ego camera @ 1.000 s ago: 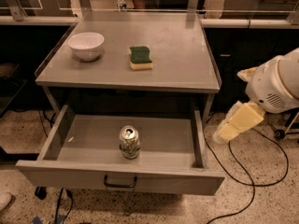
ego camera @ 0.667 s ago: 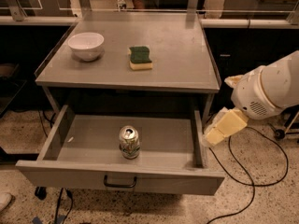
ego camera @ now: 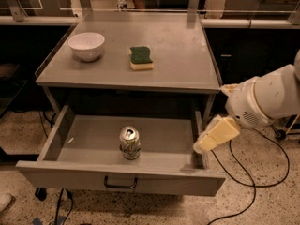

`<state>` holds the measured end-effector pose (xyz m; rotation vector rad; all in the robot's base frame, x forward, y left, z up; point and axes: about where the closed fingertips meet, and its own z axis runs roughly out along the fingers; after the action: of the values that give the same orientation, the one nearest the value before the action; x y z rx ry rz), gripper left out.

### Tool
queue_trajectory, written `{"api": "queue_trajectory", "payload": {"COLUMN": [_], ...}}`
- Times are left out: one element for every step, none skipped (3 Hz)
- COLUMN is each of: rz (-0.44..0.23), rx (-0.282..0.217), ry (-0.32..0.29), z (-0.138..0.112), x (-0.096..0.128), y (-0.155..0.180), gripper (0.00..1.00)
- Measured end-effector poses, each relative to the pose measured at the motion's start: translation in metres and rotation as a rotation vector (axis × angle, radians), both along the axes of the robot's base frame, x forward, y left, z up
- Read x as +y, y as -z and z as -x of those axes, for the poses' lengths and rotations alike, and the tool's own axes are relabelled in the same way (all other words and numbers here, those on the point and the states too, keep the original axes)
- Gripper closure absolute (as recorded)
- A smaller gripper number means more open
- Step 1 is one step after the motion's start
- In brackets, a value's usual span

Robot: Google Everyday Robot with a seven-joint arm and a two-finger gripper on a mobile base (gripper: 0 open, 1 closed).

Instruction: Pick 7up can from top drawer and place on counter

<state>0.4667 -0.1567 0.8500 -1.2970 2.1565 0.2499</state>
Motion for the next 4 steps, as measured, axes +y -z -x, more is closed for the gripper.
{"api": "queue_trajectory", "payload": {"rz": [-0.060,-0.102,-0.105,-0.121], "rx": [-0.001,-0.014,-0.024,-0.022], "ry": [0.013,0.013,0.017,0.028], "z": [0.001,-0.010,-0.013,-0.010], "x": [0.026,0.049,0.050,0.053], "y": [0.024,0.042,0.041,0.044], "gripper": [0.00,0.00,0.00,0.00]}}
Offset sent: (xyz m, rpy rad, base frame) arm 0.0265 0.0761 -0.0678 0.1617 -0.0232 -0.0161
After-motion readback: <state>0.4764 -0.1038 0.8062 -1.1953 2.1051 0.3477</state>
